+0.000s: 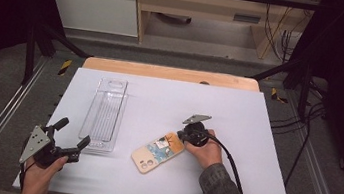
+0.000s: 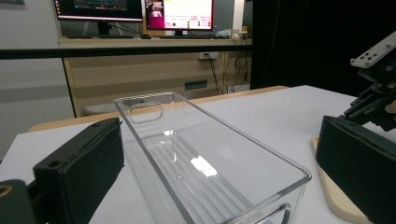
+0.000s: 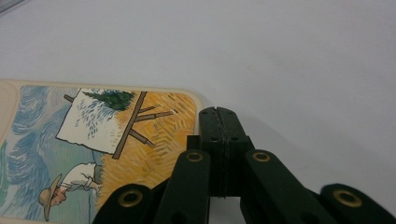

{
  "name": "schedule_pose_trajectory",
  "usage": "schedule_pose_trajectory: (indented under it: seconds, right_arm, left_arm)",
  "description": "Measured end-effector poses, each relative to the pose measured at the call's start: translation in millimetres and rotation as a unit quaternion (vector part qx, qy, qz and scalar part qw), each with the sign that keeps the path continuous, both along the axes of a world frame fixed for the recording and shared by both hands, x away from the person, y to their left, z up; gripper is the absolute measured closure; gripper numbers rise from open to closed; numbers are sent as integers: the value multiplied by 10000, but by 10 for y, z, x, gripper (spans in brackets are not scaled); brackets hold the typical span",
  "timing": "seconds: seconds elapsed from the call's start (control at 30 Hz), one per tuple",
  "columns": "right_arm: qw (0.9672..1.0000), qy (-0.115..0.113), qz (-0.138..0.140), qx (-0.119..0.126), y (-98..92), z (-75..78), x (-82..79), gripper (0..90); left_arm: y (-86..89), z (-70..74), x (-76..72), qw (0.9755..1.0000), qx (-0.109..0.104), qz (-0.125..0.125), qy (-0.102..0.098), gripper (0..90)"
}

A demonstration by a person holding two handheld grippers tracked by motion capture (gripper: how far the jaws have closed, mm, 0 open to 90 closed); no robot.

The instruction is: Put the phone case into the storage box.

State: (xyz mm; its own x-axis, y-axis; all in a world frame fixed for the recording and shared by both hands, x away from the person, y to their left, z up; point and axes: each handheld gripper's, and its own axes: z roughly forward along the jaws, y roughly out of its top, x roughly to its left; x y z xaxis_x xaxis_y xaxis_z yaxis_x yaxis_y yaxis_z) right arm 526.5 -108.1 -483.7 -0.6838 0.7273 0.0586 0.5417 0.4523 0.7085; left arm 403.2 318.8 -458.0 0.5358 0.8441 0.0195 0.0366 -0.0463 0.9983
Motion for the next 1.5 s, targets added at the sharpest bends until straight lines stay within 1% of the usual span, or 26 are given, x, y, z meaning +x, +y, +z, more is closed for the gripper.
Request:
schedule_pose_trajectory:
  seconds: [0.27,0.33,0.37,0.43,0.5,0.53,0.57,0.6,0.63,0.67,0.7,0.73,0.77,0.83,0.9,0.97,1.0,1.1,1.17,1.23,1.27,1.33,1.37,1.43,1.5]
  right_arm:
    - [9996,-19,278,7,182,10,-130,900]
    - [9996,-44,272,-22,198,14,-146,900]
    - [9997,-33,230,13,196,14,-147,899]
    - [9998,-91,107,125,171,29,-150,878]
    - [9990,-209,-74,399,126,71,-176,856]
    - [9984,-288,-116,472,111,88,-191,834]
    - [9975,-398,-184,561,85,112,-213,806]
    - [9949,-551,-309,783,28,159,-272,749]
    - [9949,-551,-309,783,28,159,-272,749]
    - [9930,-711,-375,867,-3,181,-305,704]
    - [9911,-821,-437,947,-38,201,-336,669]
    - [9902,-849,-495,996,-70,225,-364,616]
    - [9885,-922,-552,1067,-103,247,-390,556]
    - [9850,-1062,-626,1211,-172,281,-437,499]
    - [9815,-1174,-717,1328,-242,315,-475,392]
    - [9800,-1226,-822,1333,-303,351,-505,296]
    - [9789,-1291,-879,1321,-330,364,-521,257]
    - [9739,-1504,-1077,1317,-418,396,-580,164]
    - [9711,-1546,-1131,1425,-487,410,-612,106]
    - [9695,-1571,-1143,1496,-559,420,-645,70]
    - [9686,-1628,-1142,1495,-596,423,-665,62]
    - [9675,-1729,-1150,1440,-670,425,-712,59]
    - [9665,-1771,-1156,1456,-707,423,-736,54]
    - [9654,-1816,-1174,1458,-783,416,-786,48]
    - [9635,-1854,-1254,1471,-854,405,-835,49]
  left_arm:
    - [-8,2,-7,10000,17,-12,4,8]
    - [-10,3,-8,10000,23,-15,8,8]
    - [-10,7,-12,10000,42,-24,13,8]
    - [-16,13,-20,10000,36,-43,6,8]
    - [-24,21,-32,10000,32,-72,14,8]
    - [-31,26,-38,10000,26,-93,10,7]
    - [-36,29,-43,9999,37,-115,4,7]
    - [-42,31,-46,9999,51,-121,8,6]
    - [-46,32,-49,9999,69,-130,11,6]
    - [-50,31,-49,9999,77,-144,13,6]
    - [-53,30,-47,9998,90,-152,15,6]
    - [-56,28,-47,9999,83,-145,24,6]
    - [-57,27,-46,9998,91,-149,24,5]
    - [-61,24,-45,9999,74,-141,28,5]
    - [-58,21,-44,9999,83,-134,36,5]
    - [-51,19,-42,9999,99,-131,41,5]
    - [-48,17,-40,9999,93,-124,47,5]
    - [-39,13,-37,9999,76,-102,56,5]
    - [-29,9,-37,9999,102,-82,58,5]
    - [-25,4,-35,9999,104,-72,65,5]
    - [-25,3,-33,9999,101,-70,69,5]
    - [-27,1,-32,9999,85,-69,70,5]
    - [-29,-1,-32,9999,73,-70,75,5]
    - [-39,-3,-34,9999,82,-99,85,5]
    - [-58,0,-43,9998,129,-140,82,5]
